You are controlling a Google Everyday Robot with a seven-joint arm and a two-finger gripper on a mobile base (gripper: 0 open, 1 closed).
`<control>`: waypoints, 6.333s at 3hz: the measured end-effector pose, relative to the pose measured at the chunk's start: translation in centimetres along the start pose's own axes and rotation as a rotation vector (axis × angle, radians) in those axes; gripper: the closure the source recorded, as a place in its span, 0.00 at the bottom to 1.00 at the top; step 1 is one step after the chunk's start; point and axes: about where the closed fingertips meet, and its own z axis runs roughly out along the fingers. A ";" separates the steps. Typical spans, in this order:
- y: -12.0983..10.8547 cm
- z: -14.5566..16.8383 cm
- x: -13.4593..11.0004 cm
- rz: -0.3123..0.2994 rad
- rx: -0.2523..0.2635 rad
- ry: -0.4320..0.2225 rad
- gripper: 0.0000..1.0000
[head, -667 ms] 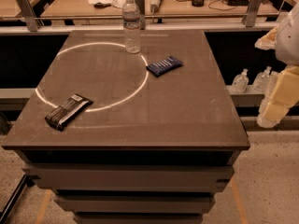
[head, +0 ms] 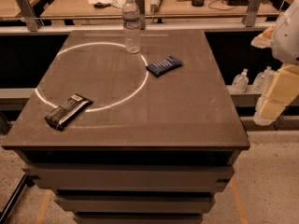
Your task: Move rxbar blueberry near rxbar chocolate
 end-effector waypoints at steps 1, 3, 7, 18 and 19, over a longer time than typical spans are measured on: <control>-1.4 1.1 -1.9 -0.071 0.013 -0.042 0.00; -7.7 4.7 -9.6 -0.290 0.078 -0.106 0.00; -16.3 14.0 -18.1 -0.426 0.150 -0.024 0.00; -16.8 21.5 -16.9 -0.912 -0.019 0.259 0.00; -17.7 22.6 -16.6 -0.965 -0.023 0.292 0.00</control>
Offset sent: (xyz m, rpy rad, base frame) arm 0.1070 0.0765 -0.0035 -0.0091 -0.1426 0.2938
